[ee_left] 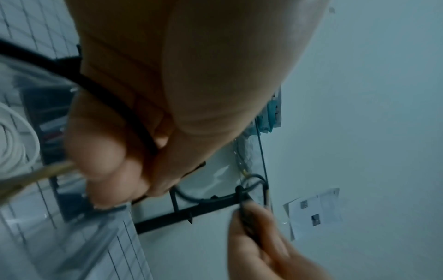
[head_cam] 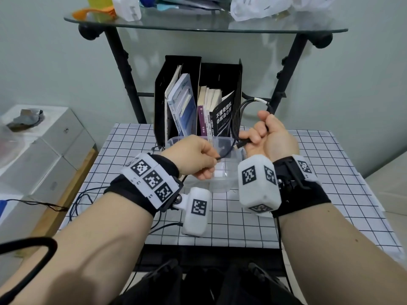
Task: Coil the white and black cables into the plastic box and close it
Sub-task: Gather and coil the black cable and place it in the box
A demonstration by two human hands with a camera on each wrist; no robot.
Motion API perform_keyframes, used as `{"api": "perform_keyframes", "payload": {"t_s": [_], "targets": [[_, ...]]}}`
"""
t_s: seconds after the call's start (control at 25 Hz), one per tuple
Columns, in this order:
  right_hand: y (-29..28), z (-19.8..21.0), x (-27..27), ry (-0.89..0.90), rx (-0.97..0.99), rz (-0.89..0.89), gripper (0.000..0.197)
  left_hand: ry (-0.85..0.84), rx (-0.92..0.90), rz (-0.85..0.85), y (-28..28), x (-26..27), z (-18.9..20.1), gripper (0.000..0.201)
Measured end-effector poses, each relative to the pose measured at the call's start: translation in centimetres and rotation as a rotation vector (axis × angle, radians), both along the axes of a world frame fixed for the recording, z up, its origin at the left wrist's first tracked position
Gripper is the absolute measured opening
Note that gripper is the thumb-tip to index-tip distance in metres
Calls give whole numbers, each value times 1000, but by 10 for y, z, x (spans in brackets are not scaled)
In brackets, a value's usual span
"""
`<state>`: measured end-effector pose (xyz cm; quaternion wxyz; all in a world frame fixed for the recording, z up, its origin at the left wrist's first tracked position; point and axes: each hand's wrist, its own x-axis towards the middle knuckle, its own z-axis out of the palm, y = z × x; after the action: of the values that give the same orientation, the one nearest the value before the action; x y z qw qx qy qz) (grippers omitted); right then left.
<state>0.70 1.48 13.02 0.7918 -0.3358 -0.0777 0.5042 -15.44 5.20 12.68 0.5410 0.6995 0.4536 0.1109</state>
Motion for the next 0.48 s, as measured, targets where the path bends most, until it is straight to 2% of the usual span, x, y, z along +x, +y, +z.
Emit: {"api": "perform_keyframes", "payload": {"t_s": [0.2, 0.32, 0.4, 0.48], "targets": [[-6, 5, 34, 253, -61, -26, 28, 14, -33, 119, 12, -18, -17, 27], [-10, 2, 51, 346, -81, -67, 29, -39, -86, 219, 18, -25, -28, 18], [-10, 0, 54, 335, -110, -107, 26, -37, -71, 236, 19, -24, -30, 13], [-7, -1, 50, 246, -143, -160, 20, 2, -26, 182, 17, -21, -28, 12]]}}
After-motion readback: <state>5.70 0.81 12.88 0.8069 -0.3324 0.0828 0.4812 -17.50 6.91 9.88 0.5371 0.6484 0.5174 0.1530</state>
